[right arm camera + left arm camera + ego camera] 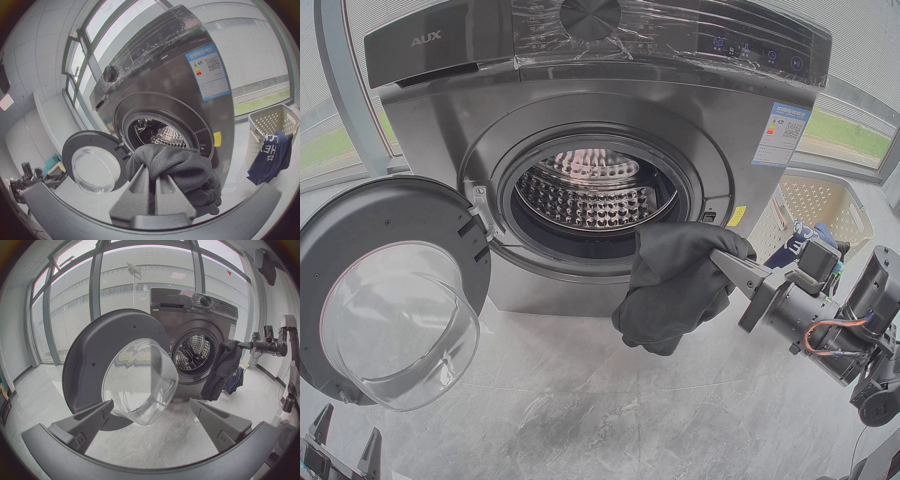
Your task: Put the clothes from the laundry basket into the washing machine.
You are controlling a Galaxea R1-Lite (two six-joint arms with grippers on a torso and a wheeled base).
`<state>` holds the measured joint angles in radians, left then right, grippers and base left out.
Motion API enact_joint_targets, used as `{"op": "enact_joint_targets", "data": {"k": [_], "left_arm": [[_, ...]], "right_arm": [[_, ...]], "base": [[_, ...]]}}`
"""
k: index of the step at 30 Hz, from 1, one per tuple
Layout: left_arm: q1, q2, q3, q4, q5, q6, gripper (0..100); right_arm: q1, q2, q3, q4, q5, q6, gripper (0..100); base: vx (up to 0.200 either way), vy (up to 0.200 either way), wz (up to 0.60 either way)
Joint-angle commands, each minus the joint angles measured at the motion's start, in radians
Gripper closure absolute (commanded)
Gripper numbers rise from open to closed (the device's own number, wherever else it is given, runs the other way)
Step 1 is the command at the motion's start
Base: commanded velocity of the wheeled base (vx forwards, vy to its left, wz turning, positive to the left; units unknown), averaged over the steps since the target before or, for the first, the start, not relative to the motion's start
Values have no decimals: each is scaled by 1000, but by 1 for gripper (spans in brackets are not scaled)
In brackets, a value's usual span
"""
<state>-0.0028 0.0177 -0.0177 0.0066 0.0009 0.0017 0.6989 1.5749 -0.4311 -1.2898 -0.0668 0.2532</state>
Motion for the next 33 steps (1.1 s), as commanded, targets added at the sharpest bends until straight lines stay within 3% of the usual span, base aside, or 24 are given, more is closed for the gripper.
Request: {"op": "enact_joint_targets", "data": {"k": [1, 3, 5, 6, 7, 8, 9, 11, 13, 15, 19, 20, 26, 29, 33], "left_arm": [[0, -15, 15, 0, -4, 18, 0], [0, -15, 12, -5, -19, 41, 0], [0, -13, -8, -17, -42, 38, 0], [0, 31, -143, -92, -137, -42, 0], [-2, 76, -209, -111, -173, -101, 0], [0, 113, -237, -105, -202, -126, 0], [0, 113, -237, -105, -202, -126, 0], [-3, 285, -246, -77, -325, -112, 0], [-2, 416, -237, -91, -403, -94, 0], [-14, 516, -243, -128, -435, -89, 0], [-63, 682, -243, -249, -450, -52, 0], [-109, 754, -243, -304, -446, -37, 0], [-267, 986, -262, -462, -435, -42, 0], [-347, 1114, -291, -540, -400, -43, 0], [-396, 1262, -320, -634, -364, -46, 0]], "right_arm": [[24, 76, -32, -28, -2, -2, 100], [37, 83, -60, -54, -2, -3, 100], [39, 85, -74, -54, 2, -5, 100], [42, 88, -117, -43, 9, -6, 100], [47, 99, -137, -43, 10, -6, 100], [50, 109, -149, -43, 13, -5, 100], [50, 109, -149, -43, 13, -5, 100], [53, 174, -199, -60, 18, -3, 100], [53, 217, -225, -63, 16, -2, 100], [53, 252, -236, -63, 9, -5, 100], [53, 283, -287, -60, 9, -14, 100], [53, 287, -321, -48, 9, -14, 100], [47, 329, -383, -46, 13, -15, 100], [48, 329, -383, -46, 13, -15, 100], [54, 321, -385, -43, 15, -15, 100]], "base": [[0, 0, 0], [0, 0, 0], [0, 0, 0], [0, 0, 0], [0, 0, 0], [0, 0, 0], [0, 0, 0], [0, 0, 0], [0, 0, 0], [0, 0, 0], [0, 0, 0], [0, 0, 0], [0, 0, 0], [0, 0, 0], [0, 0, 0]]}}
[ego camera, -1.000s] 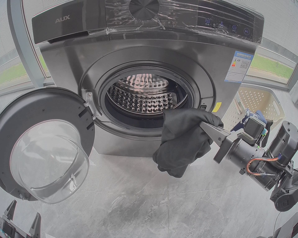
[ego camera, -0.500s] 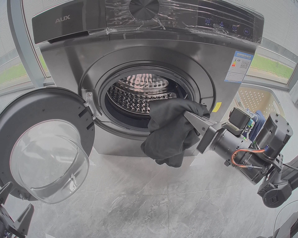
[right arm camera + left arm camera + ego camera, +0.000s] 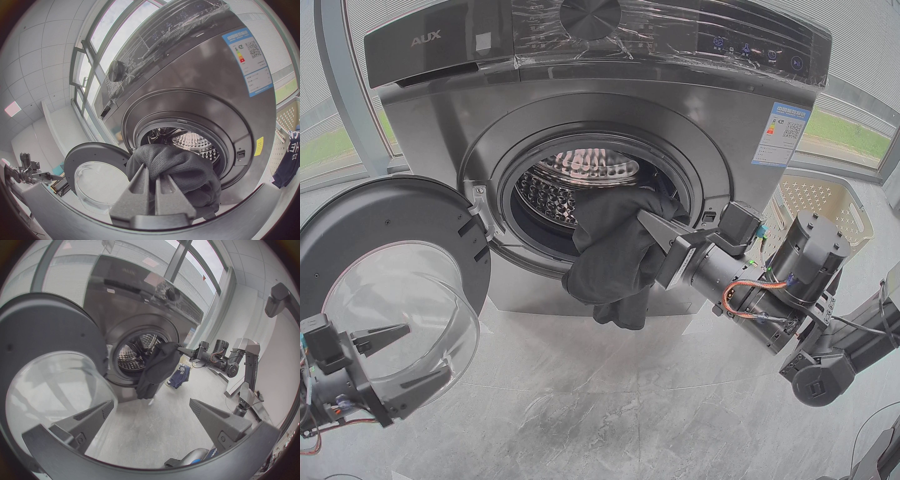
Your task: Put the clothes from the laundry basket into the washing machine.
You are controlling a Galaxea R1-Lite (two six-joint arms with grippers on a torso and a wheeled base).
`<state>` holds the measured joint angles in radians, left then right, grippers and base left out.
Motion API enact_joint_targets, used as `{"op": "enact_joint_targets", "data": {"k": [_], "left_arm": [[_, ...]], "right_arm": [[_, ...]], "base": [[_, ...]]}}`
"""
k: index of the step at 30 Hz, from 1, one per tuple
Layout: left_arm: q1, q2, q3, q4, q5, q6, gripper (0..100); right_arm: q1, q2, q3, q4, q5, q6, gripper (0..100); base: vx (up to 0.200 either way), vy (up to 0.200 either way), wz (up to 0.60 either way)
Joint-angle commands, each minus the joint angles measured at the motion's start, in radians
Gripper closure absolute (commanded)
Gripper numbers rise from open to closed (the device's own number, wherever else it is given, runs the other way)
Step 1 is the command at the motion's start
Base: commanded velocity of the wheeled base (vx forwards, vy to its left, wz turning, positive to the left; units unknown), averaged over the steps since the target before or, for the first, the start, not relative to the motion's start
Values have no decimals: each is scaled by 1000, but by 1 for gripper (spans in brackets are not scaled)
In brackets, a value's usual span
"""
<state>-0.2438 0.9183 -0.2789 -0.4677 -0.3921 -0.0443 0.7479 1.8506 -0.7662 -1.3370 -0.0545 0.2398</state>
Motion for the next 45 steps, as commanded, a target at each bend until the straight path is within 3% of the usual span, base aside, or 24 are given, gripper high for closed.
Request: {"op": "enact_joint_targets", "data": {"k": [1, 7, 12, 22, 28, 32, 37, 40, 45], "left_arm": [[-166, 395, -63, -186, 32, -5, 0], [-201, 542, -115, -266, 32, -43, 0], [-219, 649, -213, -275, 30, -95, 0], [-216, 815, -329, -276, 29, -108, 0], [-218, 855, -390, -284, 29, -157, 0], [-216, 892, -425, -290, 26, -163, 0], [-216, 930, -437, -358, 26, -164, 0], [-219, 953, -441, -463, 27, -213, 0], [-219, 979, -462, -522, 30, -227, 0]], "right_arm": [[5, 42, -50, 6, 4, -2, 100], [4, 12, -55, 7, 7, -2, 100], [4, -1, -56, 19, 15, -4, 100], [25, -21, -62, 39, 12, -4, 100], [31, -21, -61, 38, 10, -2, 100], [36, -21, -58, 38, 8, -2, 100], [47, -21, -53, 38, 5, -2, 100], [48, -21, -51, 38, 4, -4, 100], [48, -19, -44, 33, 2, -2, 100]], "base": [[0, 0, 0], [0, 0, 0], [0, 0, 0], [0, 0, 0], [0, 0, 0], [0, 0, 0], [0, 0, 0], [0, 0, 0], [0, 0, 0]]}}
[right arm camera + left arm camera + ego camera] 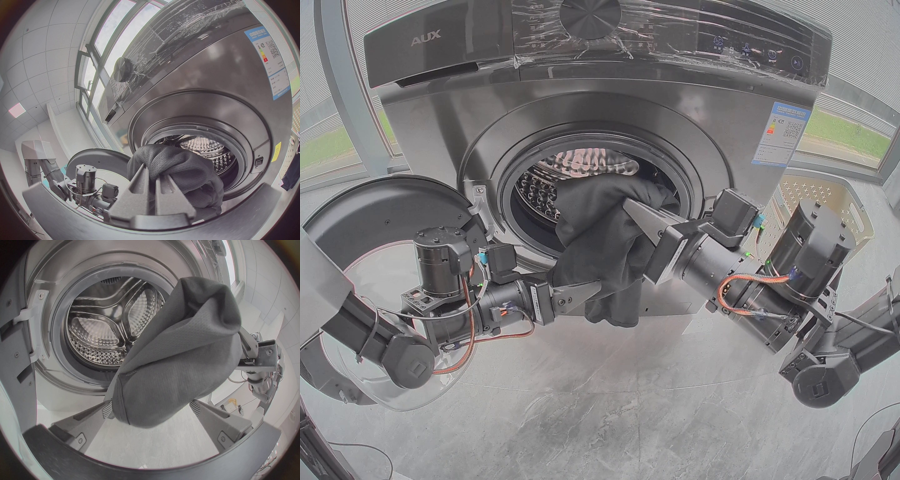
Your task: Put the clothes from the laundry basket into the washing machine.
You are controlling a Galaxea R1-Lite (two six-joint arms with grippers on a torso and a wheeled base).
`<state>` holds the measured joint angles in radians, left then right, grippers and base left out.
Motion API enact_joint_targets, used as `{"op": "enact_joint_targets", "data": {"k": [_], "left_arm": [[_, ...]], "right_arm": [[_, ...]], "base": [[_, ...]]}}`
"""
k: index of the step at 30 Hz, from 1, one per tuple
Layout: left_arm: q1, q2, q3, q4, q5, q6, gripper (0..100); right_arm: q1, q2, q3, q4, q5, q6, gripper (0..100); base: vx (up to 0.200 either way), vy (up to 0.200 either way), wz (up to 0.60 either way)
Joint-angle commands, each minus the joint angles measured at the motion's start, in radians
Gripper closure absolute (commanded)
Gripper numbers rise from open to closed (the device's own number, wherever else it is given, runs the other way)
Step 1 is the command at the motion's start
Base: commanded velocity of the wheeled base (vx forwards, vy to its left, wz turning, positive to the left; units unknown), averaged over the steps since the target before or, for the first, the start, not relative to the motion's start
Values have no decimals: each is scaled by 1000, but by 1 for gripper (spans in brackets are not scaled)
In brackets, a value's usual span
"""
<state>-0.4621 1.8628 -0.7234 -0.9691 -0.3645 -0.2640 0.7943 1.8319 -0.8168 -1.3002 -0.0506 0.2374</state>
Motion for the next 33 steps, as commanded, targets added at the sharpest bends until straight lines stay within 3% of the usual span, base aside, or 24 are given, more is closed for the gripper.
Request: {"op": "enact_joint_targets", "data": {"k": [1, 9, 10, 20, 28, 33], "left_arm": [[-1, 35, -18, -22, 2, -7, 0], [-9, 33, -11, -29, 4, -21, 0], [-15, 33, -10, -31, 4, -24, 100], [-56, 10, 30, -94, 9, -30, 100], [-148, -168, 248, -249, 55, -40, 100], [-170, -286, 341, -264, 53, -35, 100]], "right_arm": [[2, 0, 8, -4, 0, 0, 100], [0, 3, 10, -10, -2, 0, 100], [0, 3, 10, -11, -2, 0, 100], [-7, 6, 30, -14, -3, 0, 100], [-18, 7, 156, -48, -2, 0, 100], [-17, 9, 243, -90, 2, -4, 100]], "base": [[0, 0, 0], [0, 0, 0], [0, 0, 0], [0, 0, 0], [0, 0, 0], [0, 0, 0]]}}
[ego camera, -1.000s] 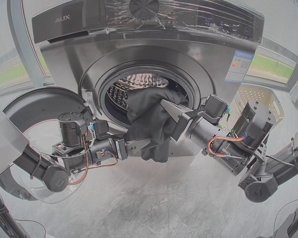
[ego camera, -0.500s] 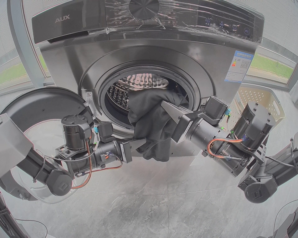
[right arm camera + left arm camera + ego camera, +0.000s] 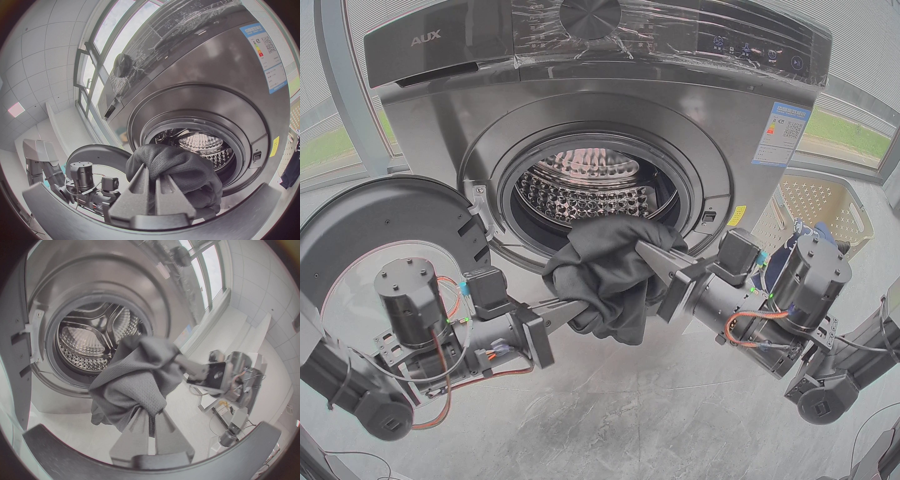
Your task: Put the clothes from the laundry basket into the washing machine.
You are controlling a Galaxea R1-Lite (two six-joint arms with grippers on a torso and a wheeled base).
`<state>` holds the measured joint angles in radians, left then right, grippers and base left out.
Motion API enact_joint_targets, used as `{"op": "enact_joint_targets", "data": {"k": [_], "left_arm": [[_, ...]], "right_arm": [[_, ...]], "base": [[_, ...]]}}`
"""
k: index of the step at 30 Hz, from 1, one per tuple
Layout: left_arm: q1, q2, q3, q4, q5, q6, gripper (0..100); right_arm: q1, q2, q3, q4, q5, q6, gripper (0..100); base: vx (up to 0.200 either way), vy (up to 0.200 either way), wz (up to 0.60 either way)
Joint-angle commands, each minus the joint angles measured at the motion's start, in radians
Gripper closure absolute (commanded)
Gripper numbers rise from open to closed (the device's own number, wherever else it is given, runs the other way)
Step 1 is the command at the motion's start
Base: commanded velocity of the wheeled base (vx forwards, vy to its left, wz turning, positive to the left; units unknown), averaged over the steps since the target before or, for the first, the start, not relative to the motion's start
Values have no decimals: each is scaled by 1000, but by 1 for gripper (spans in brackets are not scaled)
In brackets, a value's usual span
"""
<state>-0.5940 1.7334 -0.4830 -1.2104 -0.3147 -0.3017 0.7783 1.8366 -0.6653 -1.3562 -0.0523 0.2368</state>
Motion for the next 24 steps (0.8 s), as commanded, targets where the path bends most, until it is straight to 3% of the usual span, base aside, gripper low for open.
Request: {"op": "enact_joint_targets", "data": {"k": [1, 2, 3, 8, 16, 24], "left_arm": [[-38, -178, 115, -23, 2, 3, 100], [-38, -190, 124, -23, 0, 3, 100], [-35, -204, 132, -23, -3, 3, 100], [-27, -189, 104, -23, 8, 1, 100], [-10, -97, 60, -55, 40, 7, 100], [5, -20, 20, -132, 54, 10, 100]], "right_arm": [[1, 6, 104, -40, 5, -4, 100], [2, 6, 110, -43, 5, -4, 100], [7, 9, 113, -46, 5, -4, 0], [13, 20, 118, -43, 3, -7, 0], [-2, 58, 204, -49, 3, -44, 0], [6, 73, 199, -49, 11, -73, 0]], "base": [[0, 0, 0], [0, 0, 0], [0, 0, 0], [0, 0, 0], [0, 0, 0], [0, 0, 0]]}}
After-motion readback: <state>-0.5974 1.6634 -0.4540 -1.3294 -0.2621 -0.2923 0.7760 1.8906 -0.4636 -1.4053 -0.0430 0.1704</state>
